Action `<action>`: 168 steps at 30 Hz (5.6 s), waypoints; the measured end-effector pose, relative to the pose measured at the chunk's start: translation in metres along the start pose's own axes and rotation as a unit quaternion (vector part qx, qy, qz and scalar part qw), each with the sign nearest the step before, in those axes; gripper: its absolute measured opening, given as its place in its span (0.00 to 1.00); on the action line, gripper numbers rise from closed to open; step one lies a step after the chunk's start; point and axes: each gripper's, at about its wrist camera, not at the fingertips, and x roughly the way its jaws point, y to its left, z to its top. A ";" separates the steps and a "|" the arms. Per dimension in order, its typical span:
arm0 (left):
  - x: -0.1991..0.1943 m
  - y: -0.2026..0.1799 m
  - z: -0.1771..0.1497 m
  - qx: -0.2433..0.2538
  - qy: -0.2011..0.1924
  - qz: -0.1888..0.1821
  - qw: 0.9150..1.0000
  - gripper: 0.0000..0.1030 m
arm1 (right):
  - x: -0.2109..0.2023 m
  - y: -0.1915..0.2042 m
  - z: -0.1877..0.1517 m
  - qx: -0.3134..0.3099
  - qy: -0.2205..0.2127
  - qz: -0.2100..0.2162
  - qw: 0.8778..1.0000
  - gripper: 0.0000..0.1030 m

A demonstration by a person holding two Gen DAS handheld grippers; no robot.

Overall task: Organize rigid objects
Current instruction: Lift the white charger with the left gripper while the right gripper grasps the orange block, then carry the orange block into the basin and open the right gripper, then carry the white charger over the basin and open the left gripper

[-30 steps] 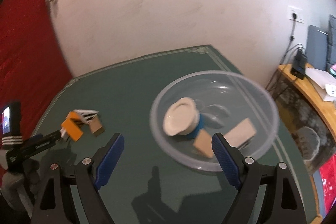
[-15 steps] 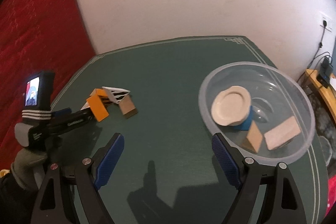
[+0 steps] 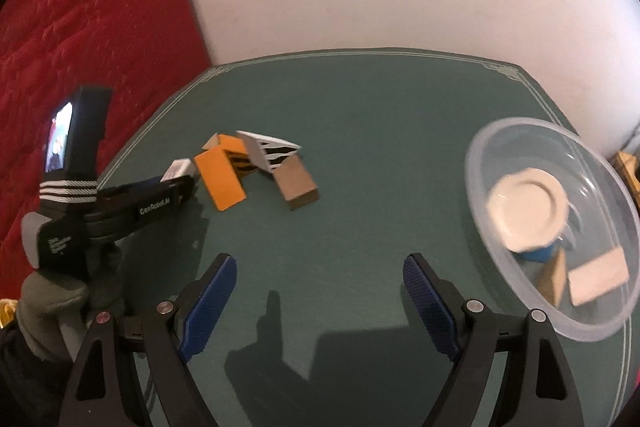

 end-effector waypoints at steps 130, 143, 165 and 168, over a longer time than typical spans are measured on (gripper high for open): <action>-0.065 -0.064 -0.002 0.062 -0.064 -0.003 0.996 0.31 | -0.085 -0.166 -0.029 0.216 -0.109 -0.190 0.951 0.50; -0.083 -0.132 0.002 0.109 -0.063 -0.065 0.990 0.31 | -0.085 -0.180 -0.042 0.230 -0.110 -0.191 0.948 0.55; -0.102 -0.251 0.019 0.176 -0.056 -0.166 0.969 0.31 | -0.087 -0.195 -0.055 0.275 -0.124 -0.193 0.934 0.66; -0.103 -0.260 0.020 0.178 -0.054 -0.175 0.967 0.31 | -0.087 -0.195 -0.055 0.278 -0.126 -0.193 0.933 0.66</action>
